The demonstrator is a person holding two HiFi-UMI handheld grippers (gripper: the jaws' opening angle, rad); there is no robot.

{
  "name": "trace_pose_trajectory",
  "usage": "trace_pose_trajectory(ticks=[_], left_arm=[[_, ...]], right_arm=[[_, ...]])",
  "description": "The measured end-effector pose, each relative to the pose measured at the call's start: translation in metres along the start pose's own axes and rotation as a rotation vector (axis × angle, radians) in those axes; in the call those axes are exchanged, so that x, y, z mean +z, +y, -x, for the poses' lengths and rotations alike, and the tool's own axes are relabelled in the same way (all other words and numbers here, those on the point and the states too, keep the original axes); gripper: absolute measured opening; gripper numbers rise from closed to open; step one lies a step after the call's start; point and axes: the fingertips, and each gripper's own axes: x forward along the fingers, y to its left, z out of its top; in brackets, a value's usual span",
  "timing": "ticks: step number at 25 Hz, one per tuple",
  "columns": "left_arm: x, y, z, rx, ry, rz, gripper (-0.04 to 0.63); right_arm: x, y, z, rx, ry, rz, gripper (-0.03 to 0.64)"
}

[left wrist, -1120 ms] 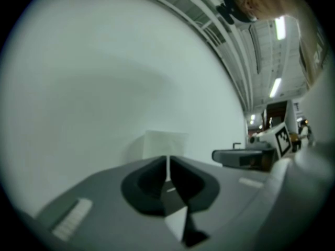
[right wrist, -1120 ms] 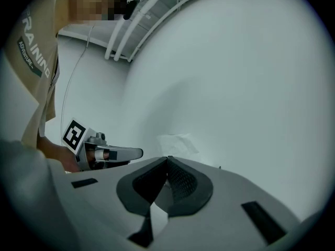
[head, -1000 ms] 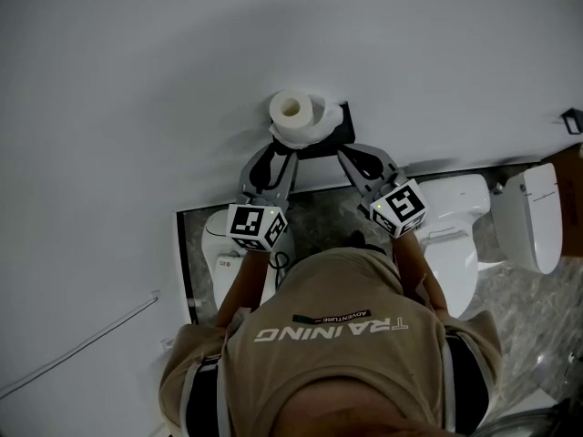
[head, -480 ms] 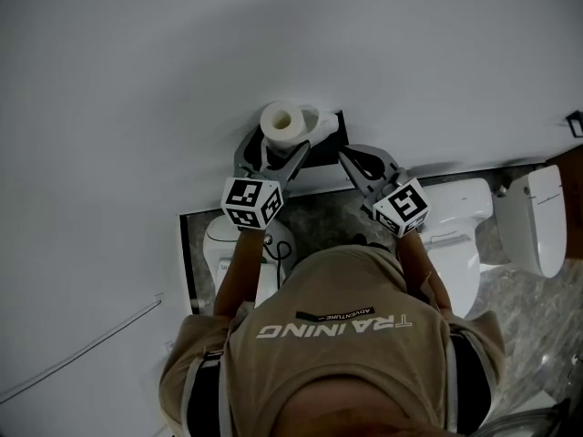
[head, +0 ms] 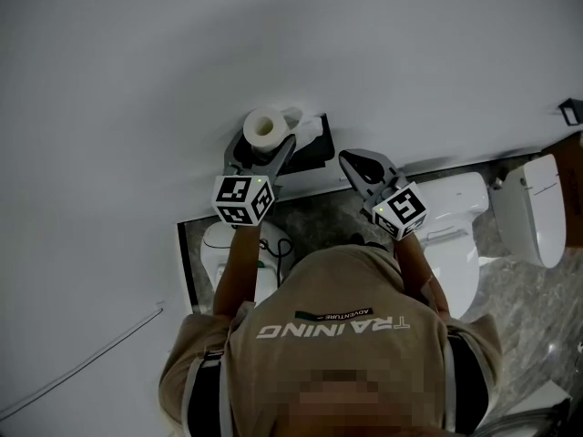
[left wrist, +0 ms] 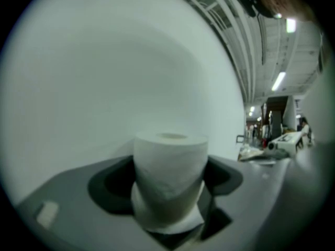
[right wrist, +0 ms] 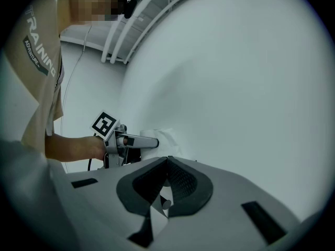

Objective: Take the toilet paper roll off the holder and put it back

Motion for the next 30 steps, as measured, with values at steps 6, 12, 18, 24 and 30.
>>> trace_pose_trajectory(ticks=[6, 12, 18, 24, 30], left_arm=[[0.006, -0.002, 0.014, 0.008, -0.046, 0.023, 0.393], [0.013, -0.007, 0.042, -0.012, -0.106, 0.057, 0.391], [0.013, -0.015, 0.075, -0.066, -0.15, 0.086, 0.391], [-0.004, -0.032, 0.102, -0.159, -0.145, 0.072, 0.391], [-0.018, -0.064, 0.126, -0.274, -0.165, 0.093, 0.391]], right_arm=[[-0.003, 0.004, 0.005, 0.01, 0.009, 0.003, 0.014], [-0.002, 0.021, 0.004, 0.035, 0.019, 0.009, 0.014], [-0.007, 0.049, 0.009, 0.02, 0.044, 0.012, 0.014], [-0.018, 0.084, 0.024, -0.028, 0.082, 0.025, 0.014], [-0.041, 0.116, 0.053, -0.097, 0.121, 0.015, 0.014]])
